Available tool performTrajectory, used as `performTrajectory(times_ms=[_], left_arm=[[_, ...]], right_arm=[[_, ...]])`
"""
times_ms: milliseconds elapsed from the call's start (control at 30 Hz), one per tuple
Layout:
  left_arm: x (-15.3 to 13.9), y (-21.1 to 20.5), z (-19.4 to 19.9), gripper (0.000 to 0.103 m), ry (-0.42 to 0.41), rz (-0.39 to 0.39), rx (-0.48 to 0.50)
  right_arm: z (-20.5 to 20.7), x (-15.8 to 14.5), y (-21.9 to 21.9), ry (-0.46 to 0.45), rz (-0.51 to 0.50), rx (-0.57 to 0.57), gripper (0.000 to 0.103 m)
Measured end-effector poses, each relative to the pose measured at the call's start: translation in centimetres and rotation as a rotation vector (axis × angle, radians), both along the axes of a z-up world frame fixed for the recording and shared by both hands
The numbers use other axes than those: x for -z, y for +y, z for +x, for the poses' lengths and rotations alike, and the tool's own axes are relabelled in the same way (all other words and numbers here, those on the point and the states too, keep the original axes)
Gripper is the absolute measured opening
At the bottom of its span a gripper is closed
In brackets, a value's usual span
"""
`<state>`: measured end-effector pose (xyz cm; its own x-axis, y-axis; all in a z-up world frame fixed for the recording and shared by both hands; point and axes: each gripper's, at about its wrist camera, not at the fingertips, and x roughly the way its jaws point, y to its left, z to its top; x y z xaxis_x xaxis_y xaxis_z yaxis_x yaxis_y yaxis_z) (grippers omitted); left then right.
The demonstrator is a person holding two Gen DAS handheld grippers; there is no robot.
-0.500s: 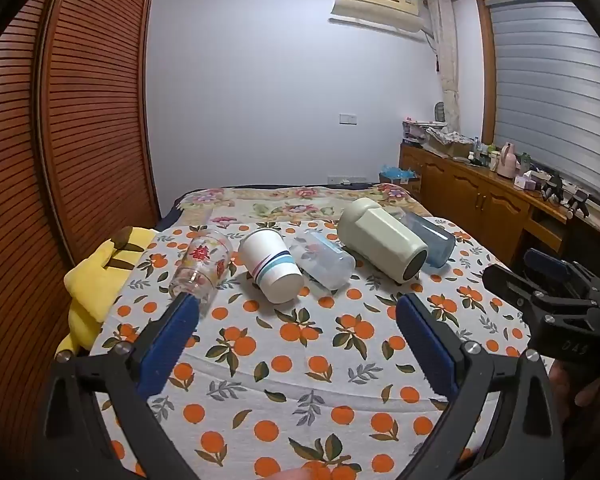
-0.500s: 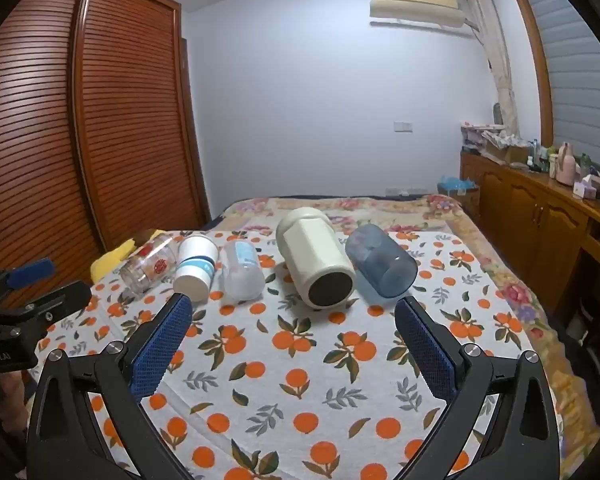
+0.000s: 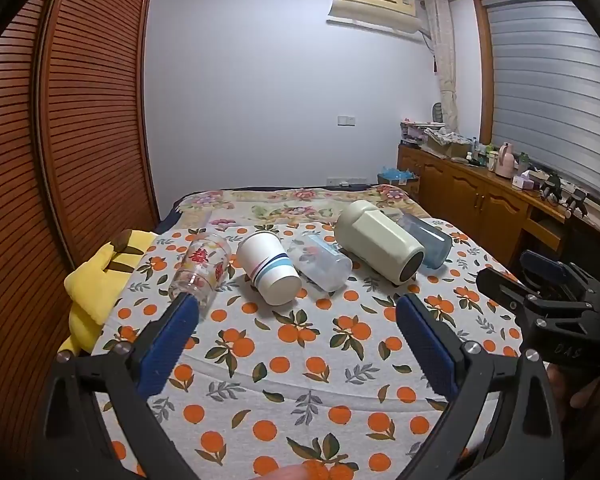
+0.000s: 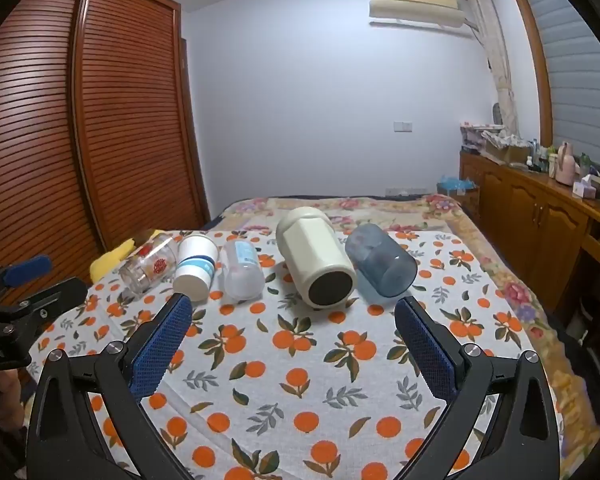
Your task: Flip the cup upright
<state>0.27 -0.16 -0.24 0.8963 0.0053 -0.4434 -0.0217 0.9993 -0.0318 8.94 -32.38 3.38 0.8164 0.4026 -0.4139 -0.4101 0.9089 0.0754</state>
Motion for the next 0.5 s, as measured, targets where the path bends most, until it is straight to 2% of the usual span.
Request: performTrajectory(times_ms=[500], left_arm=[[-0.78, 0.04, -0.11, 0.1, -0.005, 0.004, -0.004]], right_arm=[[-0.25, -0.05, 0.07, -0.002, 0.001, 0.0, 0.103]])
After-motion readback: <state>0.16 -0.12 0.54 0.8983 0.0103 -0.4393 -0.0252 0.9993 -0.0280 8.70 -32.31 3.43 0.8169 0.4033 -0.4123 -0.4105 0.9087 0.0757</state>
